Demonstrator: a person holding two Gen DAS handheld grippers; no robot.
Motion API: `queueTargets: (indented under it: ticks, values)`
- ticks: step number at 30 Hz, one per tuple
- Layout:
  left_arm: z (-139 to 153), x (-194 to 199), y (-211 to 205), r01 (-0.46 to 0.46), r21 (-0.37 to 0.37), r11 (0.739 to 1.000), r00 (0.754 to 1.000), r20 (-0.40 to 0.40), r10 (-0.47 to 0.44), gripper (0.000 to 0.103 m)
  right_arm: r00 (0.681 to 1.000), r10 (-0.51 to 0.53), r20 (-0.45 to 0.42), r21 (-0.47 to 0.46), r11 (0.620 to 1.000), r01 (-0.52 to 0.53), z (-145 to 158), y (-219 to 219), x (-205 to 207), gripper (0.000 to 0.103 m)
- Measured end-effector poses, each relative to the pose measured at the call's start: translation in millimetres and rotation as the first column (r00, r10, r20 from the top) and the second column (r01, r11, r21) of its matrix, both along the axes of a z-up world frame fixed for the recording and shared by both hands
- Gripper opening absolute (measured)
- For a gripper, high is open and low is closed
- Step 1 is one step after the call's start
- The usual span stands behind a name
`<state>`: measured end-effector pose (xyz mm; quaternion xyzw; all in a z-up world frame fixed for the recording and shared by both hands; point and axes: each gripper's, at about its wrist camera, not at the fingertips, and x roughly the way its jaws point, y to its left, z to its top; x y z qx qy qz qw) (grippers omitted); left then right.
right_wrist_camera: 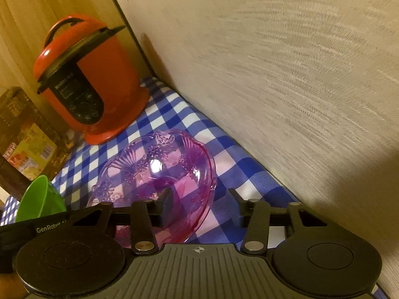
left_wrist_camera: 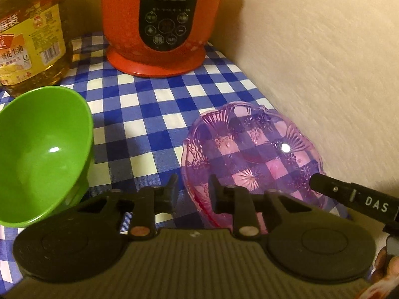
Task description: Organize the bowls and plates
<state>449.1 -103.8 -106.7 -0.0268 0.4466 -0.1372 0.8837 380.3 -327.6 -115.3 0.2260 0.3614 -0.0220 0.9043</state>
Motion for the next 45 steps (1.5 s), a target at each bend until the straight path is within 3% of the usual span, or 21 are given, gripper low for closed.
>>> queueTargets:
  ticks: [5,8,11,25,37,45]
  values:
    - [-2,1,-1,-0.005,0.021,1.000,1.000,0.002,0.005,0.011,0.999,0.012,-0.032,0.011,1.000,-0.012,-8,-1,7,0.039]
    - [-2,1,0,-0.012,0.015,1.000,1.000,-0.001,0.012,0.011,0.999,0.026,-0.042,0.025,0.999,-0.025,-11,-2,8,0.021]
    - [0,-1,0,-0.013,0.009,1.000,1.000,0.000,0.013,0.010,0.999,0.019,-0.045,0.015,1.000,-0.018,-10,-2,6,0.013]
    - [41,-55,13,-0.032,-0.007,0.999,0.998,0.055,0.032,0.010,0.999,0.038,0.022,0.010,0.999,-0.038,28,2,-42,0.013]
    - [89,-152,42,-0.077,-0.064,0.995,0.989,0.118,0.085,0.009,0.995,0.079,0.055,0.037,0.996,-0.081,67,22,-134,0.013]
    - [104,-218,68,-0.136,-0.092,0.986,0.979,0.139,0.148,0.009,0.990,0.121,0.067,0.042,0.991,-0.124,83,42,-188,0.013]
